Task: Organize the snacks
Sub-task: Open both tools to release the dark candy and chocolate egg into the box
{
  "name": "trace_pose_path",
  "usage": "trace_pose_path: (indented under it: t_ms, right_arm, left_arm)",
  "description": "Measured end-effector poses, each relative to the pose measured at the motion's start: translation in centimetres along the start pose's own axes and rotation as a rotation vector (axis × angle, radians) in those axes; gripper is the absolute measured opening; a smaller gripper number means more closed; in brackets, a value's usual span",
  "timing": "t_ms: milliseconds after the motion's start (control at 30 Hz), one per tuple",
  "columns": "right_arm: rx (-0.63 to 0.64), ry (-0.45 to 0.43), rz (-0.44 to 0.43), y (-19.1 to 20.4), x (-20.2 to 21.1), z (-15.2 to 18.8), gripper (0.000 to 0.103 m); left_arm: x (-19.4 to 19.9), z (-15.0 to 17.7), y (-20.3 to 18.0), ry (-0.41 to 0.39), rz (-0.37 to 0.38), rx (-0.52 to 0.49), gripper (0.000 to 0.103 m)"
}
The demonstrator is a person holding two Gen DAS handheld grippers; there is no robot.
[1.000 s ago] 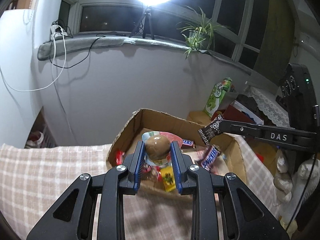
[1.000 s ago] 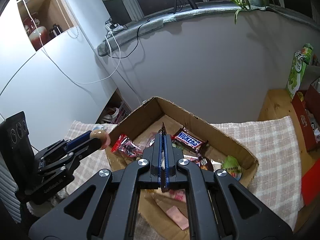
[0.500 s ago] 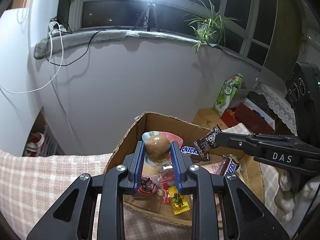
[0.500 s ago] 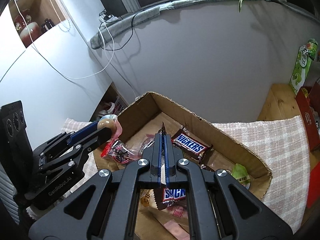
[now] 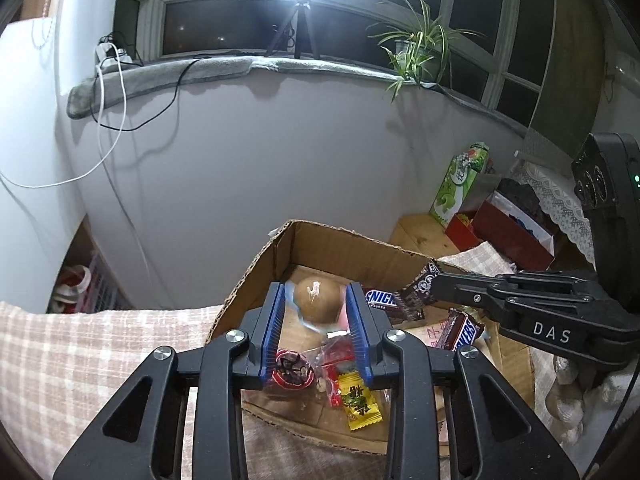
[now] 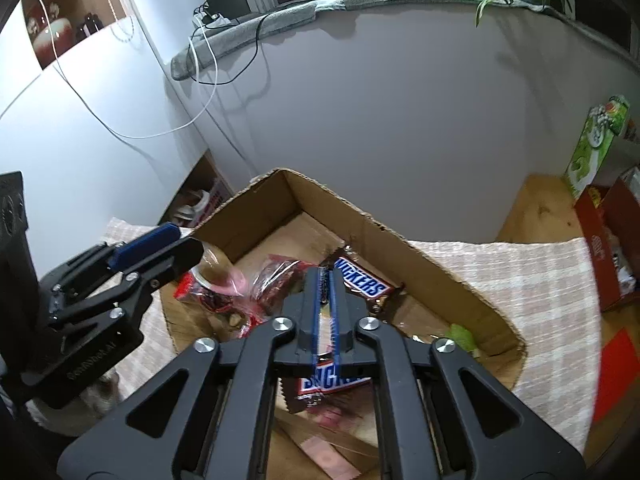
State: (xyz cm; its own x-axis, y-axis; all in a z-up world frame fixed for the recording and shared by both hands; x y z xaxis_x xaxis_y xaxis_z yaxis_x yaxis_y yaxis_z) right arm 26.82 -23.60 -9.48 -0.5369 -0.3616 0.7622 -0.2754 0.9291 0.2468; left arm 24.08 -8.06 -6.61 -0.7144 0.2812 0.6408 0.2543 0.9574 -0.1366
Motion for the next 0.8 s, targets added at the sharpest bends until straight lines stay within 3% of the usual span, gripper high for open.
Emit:
trace_pose_path:
  t_ms: [33, 67, 100, 133, 333, 667, 800]
  right_arm:
    - [0.001, -0.003, 0.012, -0.1, 0.1, 0.0, 0.043]
    - [0.004, -0.011, 0.022, -0.1, 0.3, 0.1, 0.062]
    - [0.016, -0.029, 0.039, -0.1, 0.6, 0.1, 0.066]
    - [0.031, -0.045, 0.057, 0.0, 1.0, 0.2, 0.066]
    - [0.09, -0.077, 0.116, 0.9, 2.2, 0.4, 0.07]
    - [0.079, -0.124, 0.143, 1.2, 4.0, 0.9, 0.076]
    - [0.08, -0.156, 0.169, 1.4, 5.0, 1.2, 0.086]
  left_arm:
    - [0.0, 0.0, 0.0, 0.0, -0.001, 0.0, 0.033]
    - [0.1, 0.0, 0.0, -0.001, -0.002, -0.001, 0.042]
    - [0.2, 0.0, 0.0, -0.003, -0.003, -0.002, 0.049]
    - [0.2, 0.0, 0.0, -0.007, -0.006, -0.003, 0.057]
    - [0.4, 0.1, 0.2, -0.008, -0.012, -0.005, 0.057]
    - [1.6, 0.4, 0.6, -0.024, -0.013, 0.012, 0.057]
    - [2.6, 0.4, 0.7, -0.041, -0.017, 0.008, 0.061]
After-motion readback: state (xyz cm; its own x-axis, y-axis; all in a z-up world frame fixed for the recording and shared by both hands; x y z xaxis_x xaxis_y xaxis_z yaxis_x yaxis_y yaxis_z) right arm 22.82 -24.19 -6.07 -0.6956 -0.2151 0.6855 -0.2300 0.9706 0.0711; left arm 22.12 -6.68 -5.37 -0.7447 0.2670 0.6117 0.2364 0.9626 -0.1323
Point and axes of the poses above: each gripper's, at about its wrist camera, not at the fingertips, and x roughly against the way its jaws point, y to its left, z to its underside, the point moved 3 cm from there along -x, roughly the way its jaws point, and after that the axes turned 1 degree about -z, right-handed, at the moved point
